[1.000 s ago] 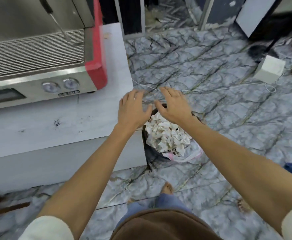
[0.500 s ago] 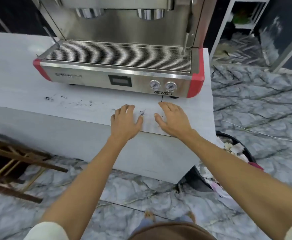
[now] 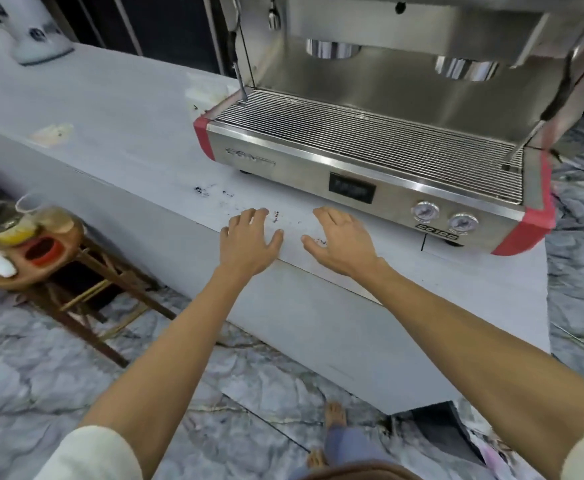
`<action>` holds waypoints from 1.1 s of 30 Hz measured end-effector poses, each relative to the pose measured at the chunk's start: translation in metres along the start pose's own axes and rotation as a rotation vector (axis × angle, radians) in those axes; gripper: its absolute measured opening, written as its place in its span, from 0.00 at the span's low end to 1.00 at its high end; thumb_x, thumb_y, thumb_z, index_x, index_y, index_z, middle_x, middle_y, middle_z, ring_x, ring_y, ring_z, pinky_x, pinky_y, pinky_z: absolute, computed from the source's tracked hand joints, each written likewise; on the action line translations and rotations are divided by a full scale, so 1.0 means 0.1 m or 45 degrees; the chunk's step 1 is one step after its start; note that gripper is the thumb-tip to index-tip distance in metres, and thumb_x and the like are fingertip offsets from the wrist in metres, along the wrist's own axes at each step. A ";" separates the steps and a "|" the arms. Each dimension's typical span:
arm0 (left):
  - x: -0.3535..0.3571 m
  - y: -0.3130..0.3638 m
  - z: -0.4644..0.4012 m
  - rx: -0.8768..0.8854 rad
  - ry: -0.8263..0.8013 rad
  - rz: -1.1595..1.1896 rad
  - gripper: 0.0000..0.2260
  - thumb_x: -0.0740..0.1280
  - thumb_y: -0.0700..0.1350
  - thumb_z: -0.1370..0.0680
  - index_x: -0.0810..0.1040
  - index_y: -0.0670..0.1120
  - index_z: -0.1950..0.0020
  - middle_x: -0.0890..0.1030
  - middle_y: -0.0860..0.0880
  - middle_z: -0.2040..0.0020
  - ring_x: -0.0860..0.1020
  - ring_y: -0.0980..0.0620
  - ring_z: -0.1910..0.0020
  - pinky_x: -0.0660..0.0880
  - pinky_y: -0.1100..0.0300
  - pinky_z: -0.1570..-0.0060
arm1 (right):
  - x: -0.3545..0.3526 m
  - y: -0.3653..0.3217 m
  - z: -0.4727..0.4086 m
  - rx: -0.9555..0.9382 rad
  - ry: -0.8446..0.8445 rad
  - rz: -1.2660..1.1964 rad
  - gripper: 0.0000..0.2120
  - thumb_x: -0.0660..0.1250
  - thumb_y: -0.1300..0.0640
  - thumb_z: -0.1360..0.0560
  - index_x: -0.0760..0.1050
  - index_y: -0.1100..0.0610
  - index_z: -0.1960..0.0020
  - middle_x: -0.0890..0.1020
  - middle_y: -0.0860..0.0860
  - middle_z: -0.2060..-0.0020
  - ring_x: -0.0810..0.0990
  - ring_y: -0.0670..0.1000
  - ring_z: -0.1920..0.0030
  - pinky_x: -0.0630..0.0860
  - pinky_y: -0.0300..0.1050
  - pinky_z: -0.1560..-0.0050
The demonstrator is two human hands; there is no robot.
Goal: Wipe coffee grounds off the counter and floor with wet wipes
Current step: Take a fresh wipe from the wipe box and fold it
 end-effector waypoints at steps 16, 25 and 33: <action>-0.51 -1.35 -0.91 -0.339 0.066 -0.161 0.26 0.60 0.60 0.20 0.68 0.49 0.26 0.69 0.46 0.26 0.68 0.39 0.29 0.66 0.42 0.32 | 0.78 -1.21 -1.78 -0.382 -0.170 0.001 0.34 0.57 0.36 0.26 0.62 0.56 0.28 0.69 0.56 0.30 0.65 0.57 0.30 0.63 0.54 0.31; -0.72 -2.26 -1.33 -0.390 0.059 -0.140 0.26 0.59 0.60 0.19 0.66 0.48 0.24 0.67 0.46 0.24 0.67 0.40 0.27 0.66 0.40 0.30 | 1.16 -1.83 -2.47 -0.410 -0.196 0.008 0.33 0.57 0.38 0.25 0.61 0.58 0.28 0.67 0.56 0.29 0.65 0.56 0.30 0.64 0.56 0.31; -0.92 -3.02 -1.69 -0.289 -0.021 -0.121 0.26 0.59 0.61 0.19 0.66 0.49 0.25 0.67 0.46 0.24 0.66 0.39 0.27 0.65 0.40 0.31 | 1.46 -2.31 -2.88 -0.206 -0.196 -0.028 0.33 0.57 0.38 0.24 0.60 0.57 0.27 0.65 0.57 0.27 0.62 0.57 0.28 0.60 0.55 0.28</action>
Point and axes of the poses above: each hand's wrist, its own z-axis away from the middle knuckle, its own x-axis out of the palm, y = z × x, the point moved 3 cm from there along -z, towards the middle knuckle
